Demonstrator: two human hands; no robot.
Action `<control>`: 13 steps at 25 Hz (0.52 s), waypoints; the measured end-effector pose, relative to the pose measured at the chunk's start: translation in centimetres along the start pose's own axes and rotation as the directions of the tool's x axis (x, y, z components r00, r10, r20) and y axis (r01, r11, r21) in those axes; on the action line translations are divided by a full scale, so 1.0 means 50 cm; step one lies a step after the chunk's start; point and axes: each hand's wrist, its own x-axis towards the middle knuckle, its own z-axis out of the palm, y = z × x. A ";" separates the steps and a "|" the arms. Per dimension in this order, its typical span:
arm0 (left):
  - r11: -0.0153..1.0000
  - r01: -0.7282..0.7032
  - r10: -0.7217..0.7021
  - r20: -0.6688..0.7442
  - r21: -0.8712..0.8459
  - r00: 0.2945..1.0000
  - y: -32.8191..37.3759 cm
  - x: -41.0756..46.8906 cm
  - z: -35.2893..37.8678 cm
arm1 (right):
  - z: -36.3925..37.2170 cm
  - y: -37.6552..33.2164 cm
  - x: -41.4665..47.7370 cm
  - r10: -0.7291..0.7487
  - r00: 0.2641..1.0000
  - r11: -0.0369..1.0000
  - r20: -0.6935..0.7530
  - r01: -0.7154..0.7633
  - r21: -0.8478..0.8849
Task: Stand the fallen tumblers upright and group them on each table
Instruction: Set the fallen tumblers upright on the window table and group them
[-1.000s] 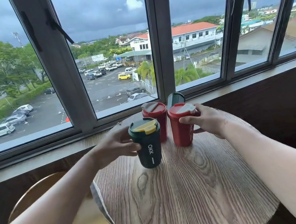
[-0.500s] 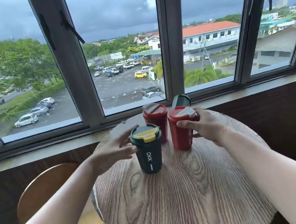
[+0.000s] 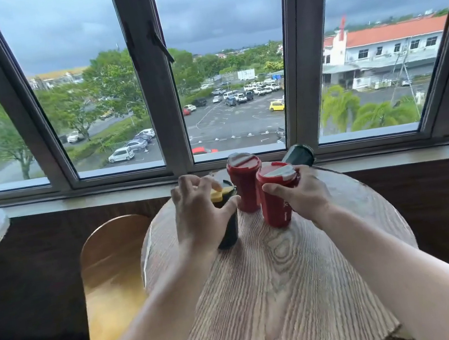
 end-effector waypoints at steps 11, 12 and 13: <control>0.875 -0.112 0.161 0.065 -0.470 0.985 -0.021 0.025 0.040 | -0.006 -0.001 0.001 -0.034 0.999 0.999 0.001 0.034 -0.001; 0.870 -0.116 0.169 0.070 -0.479 0.983 -0.022 0.030 0.046 | -0.004 -0.002 -0.002 -0.036 0.999 0.999 -0.002 0.036 -0.002; 0.866 -0.119 0.178 0.077 -0.486 0.981 -0.027 0.035 0.052 | -0.001 0.000 -0.002 -0.035 0.999 0.999 -0.008 0.035 0.004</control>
